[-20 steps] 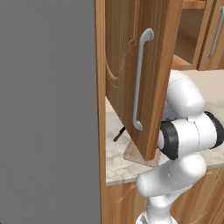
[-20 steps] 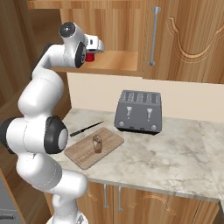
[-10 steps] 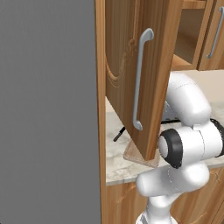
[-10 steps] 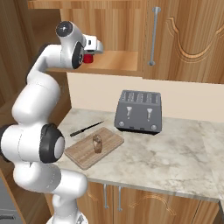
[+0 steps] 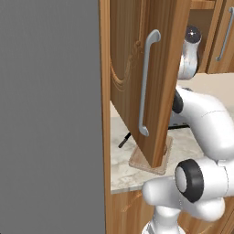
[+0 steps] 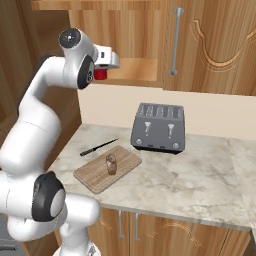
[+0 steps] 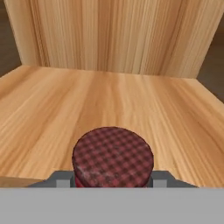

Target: Pick the bread, place it on the cutting board, pick the jam, place it on the counter, and close the cabinet.

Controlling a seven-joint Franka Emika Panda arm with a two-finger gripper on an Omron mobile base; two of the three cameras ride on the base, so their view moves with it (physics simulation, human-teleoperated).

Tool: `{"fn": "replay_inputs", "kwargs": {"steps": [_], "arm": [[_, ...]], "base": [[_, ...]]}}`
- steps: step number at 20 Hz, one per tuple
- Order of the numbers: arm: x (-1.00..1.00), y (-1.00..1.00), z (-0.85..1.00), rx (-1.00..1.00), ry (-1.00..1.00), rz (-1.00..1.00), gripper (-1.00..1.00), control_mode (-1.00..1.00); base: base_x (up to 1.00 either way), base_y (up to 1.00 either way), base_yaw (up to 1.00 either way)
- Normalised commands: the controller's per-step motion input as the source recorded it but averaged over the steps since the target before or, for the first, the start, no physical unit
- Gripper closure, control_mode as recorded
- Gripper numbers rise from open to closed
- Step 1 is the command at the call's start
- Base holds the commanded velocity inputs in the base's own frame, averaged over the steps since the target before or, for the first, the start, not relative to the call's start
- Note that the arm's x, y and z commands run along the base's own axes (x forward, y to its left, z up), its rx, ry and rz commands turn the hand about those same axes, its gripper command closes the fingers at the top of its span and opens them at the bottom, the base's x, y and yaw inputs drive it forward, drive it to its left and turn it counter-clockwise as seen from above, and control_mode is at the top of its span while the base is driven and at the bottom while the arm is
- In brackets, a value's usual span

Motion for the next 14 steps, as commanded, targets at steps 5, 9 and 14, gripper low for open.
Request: {"fn": "replay_inputs", "kwargs": {"steps": [5,9,14], "arm": [[-0.74,-0.33,-0.08,0.0,0.0,0.0,1.0,-1.0],[-0.61,-0.3,-0.19,0.0,0.0,-0.03,1.0,-1.0],[-0.48,-0.3,-0.26,0.0,0.03,-0.09,1.0,-1.0]], "base": [[0.0,0.0,0.0],[0.0,0.0,0.0],[0.0,0.0,0.0]]}}
